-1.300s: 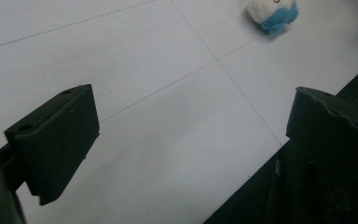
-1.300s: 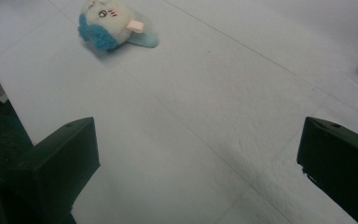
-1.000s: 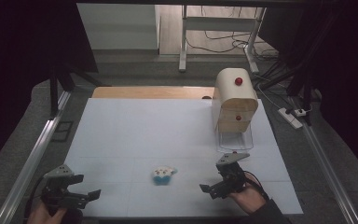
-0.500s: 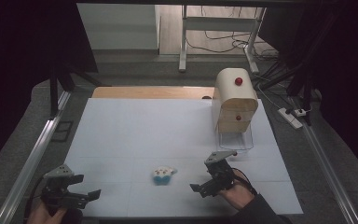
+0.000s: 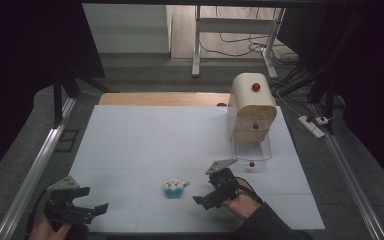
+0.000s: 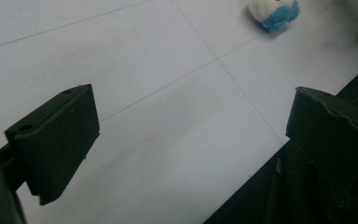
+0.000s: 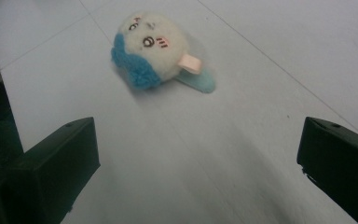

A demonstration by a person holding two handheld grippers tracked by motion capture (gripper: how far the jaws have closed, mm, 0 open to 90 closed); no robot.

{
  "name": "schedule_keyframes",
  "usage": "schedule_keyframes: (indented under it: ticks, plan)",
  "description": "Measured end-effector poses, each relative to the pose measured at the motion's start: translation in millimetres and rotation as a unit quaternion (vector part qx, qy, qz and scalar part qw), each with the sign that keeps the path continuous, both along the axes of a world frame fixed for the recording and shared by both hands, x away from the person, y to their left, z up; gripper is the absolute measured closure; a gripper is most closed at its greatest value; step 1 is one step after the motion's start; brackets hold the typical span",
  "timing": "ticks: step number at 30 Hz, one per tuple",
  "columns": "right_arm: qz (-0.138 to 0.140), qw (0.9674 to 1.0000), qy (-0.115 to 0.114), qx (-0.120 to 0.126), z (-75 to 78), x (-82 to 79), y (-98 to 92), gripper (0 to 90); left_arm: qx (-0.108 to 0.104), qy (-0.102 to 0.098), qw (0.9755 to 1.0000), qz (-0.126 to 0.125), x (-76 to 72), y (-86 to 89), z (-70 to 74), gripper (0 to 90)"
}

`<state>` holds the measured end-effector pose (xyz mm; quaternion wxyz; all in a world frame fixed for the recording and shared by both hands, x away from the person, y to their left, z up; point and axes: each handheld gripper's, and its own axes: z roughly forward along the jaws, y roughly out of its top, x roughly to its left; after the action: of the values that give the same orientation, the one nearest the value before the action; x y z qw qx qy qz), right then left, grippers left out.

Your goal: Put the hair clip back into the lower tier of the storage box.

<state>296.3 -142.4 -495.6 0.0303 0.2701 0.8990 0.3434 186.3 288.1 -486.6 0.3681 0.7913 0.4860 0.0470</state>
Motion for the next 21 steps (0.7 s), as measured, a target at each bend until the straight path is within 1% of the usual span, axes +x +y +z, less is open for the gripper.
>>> schedule_keyframes:
  ticks: [8, 15, 21]
  plan:
    - [0.018, 0.9998, -0.006, -0.006, -2.0, 3.2, 14.4, 0.0, 0.001, 0.0, 1.0, 0.001, 0.0, 0.0, 0.0, 2.6]
    - [0.018, 0.9998, -0.009, -0.008, -3.0, 6.2, 23.5, 0.0, 0.001, 0.0, 1.0, 0.001, 0.0, 0.0, 0.0, 2.7]
    - [0.022, 0.9996, -0.012, -0.014, -3.9, 7.7, 32.6, 0.0, 0.001, 0.0, 1.0, 0.001, 0.0, 0.0, 0.0, 2.6]
